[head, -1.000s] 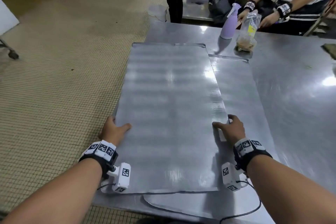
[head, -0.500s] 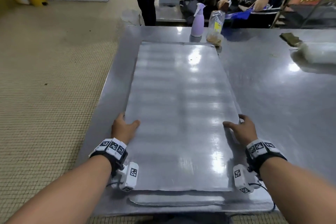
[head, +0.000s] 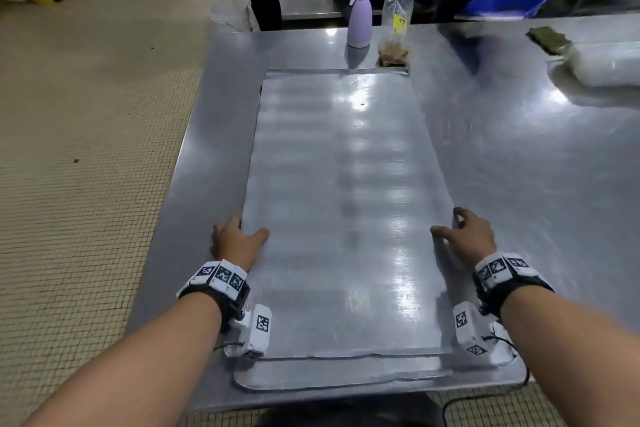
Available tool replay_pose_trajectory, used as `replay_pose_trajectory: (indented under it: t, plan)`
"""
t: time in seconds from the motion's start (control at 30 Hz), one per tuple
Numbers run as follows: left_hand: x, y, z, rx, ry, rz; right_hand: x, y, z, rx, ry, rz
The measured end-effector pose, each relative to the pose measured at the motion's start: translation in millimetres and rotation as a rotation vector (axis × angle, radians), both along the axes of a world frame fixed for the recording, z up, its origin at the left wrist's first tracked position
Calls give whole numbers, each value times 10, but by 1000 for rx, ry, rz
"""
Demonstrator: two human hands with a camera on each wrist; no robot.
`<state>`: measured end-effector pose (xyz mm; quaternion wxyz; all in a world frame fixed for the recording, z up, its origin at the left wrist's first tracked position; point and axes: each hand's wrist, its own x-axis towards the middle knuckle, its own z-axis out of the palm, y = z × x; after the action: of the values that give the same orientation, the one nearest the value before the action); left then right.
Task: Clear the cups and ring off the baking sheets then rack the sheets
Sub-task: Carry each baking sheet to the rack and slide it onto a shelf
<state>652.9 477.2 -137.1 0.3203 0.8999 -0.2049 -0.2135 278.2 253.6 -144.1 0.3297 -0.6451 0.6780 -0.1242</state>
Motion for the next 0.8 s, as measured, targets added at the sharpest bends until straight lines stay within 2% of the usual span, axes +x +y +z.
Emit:
replay_pose_trajectory:
  t: [0.23,0.57,0.8]
  plan:
    - [83,23,-136,-87,21,-9,5,-82,57,-34,32,50]
    - [-9,-6,50,-193,93,94,-30,-112,5,-15,-19,51]
    - [-57,-31,68,-156,58,111,-12,-156,-5,-20,1,60]
